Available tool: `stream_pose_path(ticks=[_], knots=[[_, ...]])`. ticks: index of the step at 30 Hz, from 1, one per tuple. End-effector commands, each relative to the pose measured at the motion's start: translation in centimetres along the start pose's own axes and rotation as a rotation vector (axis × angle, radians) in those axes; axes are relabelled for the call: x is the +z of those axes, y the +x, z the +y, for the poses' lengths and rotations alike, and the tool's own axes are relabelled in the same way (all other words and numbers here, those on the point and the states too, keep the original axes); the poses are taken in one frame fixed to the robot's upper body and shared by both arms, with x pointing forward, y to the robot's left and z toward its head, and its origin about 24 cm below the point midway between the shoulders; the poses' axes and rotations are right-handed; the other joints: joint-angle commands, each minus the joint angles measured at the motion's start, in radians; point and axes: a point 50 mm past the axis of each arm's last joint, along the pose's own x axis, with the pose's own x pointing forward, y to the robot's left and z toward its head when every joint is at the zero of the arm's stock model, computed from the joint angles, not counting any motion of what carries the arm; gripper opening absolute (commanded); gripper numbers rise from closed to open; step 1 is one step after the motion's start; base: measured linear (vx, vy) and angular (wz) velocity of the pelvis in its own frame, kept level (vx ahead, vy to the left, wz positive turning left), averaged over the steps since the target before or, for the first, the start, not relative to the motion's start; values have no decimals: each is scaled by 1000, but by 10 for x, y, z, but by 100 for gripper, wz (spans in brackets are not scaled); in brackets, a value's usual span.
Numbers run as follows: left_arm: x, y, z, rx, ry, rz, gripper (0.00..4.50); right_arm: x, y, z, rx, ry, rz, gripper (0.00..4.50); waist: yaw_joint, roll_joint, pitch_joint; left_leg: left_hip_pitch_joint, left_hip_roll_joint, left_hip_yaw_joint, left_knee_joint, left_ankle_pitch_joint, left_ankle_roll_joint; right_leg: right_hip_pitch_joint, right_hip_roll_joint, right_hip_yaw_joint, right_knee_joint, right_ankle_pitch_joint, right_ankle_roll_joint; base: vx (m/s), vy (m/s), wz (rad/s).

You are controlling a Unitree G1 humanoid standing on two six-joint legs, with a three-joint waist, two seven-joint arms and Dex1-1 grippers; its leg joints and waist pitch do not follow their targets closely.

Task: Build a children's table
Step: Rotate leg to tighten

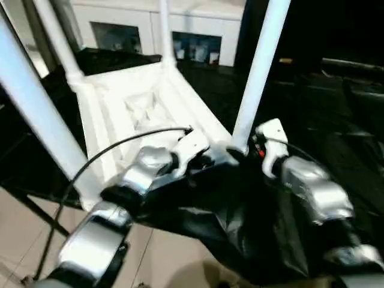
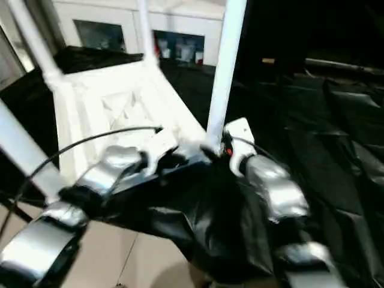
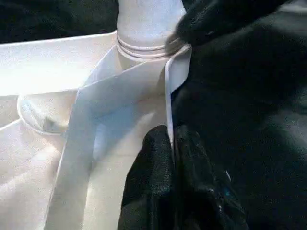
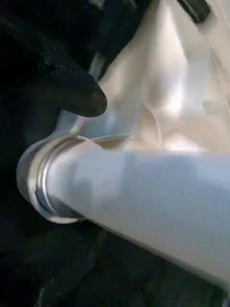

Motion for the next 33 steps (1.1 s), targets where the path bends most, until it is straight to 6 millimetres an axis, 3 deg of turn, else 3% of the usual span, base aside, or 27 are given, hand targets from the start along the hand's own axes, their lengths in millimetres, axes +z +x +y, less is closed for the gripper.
stream_pose_path(ticks=[1,6,7,13,18,26,33], knots=[[21,-1,-4,-82,79,-108,0,4,-4,6,92,-27,5,368,10,-17,-74,-1,24,0,-67,-163,103,73,-62,54,-65,-335,-162,0,0,0],[18,-11,-8,-146,80,-117,0,3,-15,7,171,-66,44,368,23,-16,-73,7,26,3,-68,-179,80,64,-60,55,-69,-351,-158,0,0,0],[17,-13,-9,-156,80,-119,0,3,-17,6,176,-70,48,368,23,-17,-75,3,28,0,-69,-173,76,70,-62,55,-63,-338,-159,0,0,0],[16,-19,-12,-188,82,-115,0,9,-21,3,195,-67,27,368,24,-17,-75,0,24,2,-67,-158,76,69,-61,55,-62,-326,-157,0,0,0],[16,-20,-13,-194,77,-111,0,8,-22,3,209,-62,26,330,25,-17,-76,0,21,2,-66,-157,72,70,-60,54,-66,-353,-137,0,0,0],[16,-19,-15,-202,70,-111,0,6,-22,6,227,-48,24,257,25,-18,-78,-1,23,2,-65,-137,79,70,-60,54,-60,-319,-152,0,0,0],[14,-20,-17,-203,60,-106,0,4,-21,8,237,-34,27,208,24,-24,-76,-2,22,2,-64,-133,83,71,-59,54,-61,-334,-141,0,0,0]])
